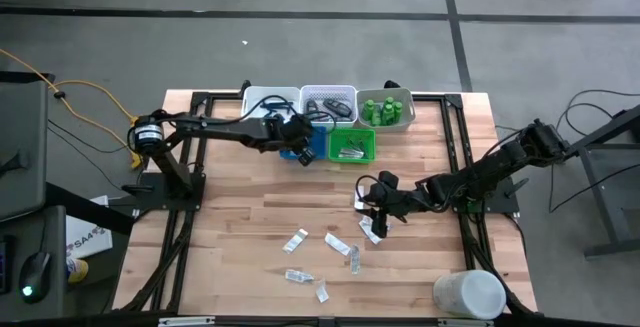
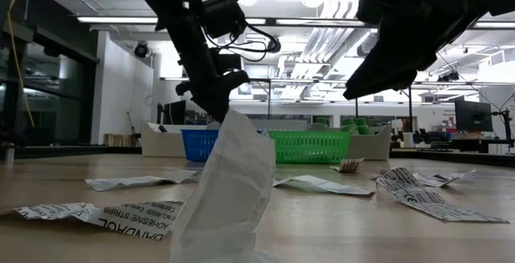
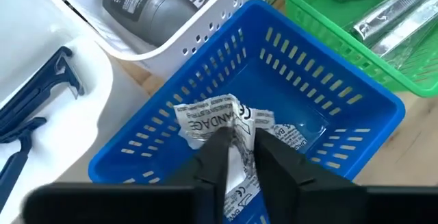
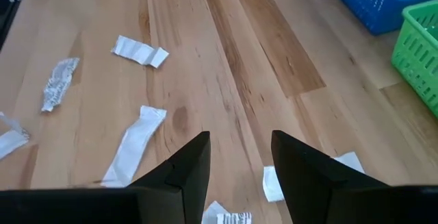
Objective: Pick & Place Travel size toiletries
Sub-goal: Put the white bandage pad into the blue basket
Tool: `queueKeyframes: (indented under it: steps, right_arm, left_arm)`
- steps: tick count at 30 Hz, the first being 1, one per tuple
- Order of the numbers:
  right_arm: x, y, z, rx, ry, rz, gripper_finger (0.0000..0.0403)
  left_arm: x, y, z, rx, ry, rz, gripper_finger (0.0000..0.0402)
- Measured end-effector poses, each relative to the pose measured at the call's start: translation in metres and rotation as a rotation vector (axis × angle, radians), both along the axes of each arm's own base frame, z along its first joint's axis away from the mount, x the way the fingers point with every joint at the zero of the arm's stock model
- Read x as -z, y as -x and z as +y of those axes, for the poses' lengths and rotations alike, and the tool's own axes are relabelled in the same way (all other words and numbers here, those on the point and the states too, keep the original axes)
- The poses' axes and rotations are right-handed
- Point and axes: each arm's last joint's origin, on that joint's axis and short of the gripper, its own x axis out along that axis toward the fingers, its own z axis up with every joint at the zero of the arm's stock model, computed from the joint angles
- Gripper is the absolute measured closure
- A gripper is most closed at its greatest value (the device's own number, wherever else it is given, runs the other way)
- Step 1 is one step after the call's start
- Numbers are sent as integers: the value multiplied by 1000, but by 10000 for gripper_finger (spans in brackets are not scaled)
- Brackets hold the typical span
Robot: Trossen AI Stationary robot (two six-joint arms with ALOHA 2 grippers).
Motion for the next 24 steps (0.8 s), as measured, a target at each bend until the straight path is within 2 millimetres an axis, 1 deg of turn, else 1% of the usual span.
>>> queueKeyframes:
  steps: [5, 7, 9, 12, 14, 16, 19, 21, 24]
  right_arm:
    - [2, 1, 0, -3, 6, 24, 254]
    - [2, 1, 0, -8, 1, 26, 254]
    - [2, 1, 0, -18, -6, 28, 254]
    - [2, 1, 0, -17, -11, 28, 254]
    - [2, 1, 0, -16, -13, 28, 254]
    - [2, 1, 0, -15, -15, 27, 254]
    - [2, 1, 0, -15, -15, 27, 254]
    - [2, 1, 0, -16, -15, 27, 254]
    - [2, 1, 0, -19, -9, 29, 254]
  left_arm:
    - [0, 0, 0, -37, 12, -20, 275]
    - [0, 0, 0, -42, 7, -18, 257]
    - [0, 0, 0, -49, 8, -22, 247]
    - [-1, 0, 0, -49, 10, -21, 244]
    - [-4, 3, -5, -34, 18, -10, 243]
    - [-9, 4, -14, 2, 22, -11, 243]
    - [-17, 8, -36, 76, 26, 17, 243]
    - [-22, 9, -53, 153, 16, 41, 243]
    - [-22, 12, -84, 336, -8, 119, 242]
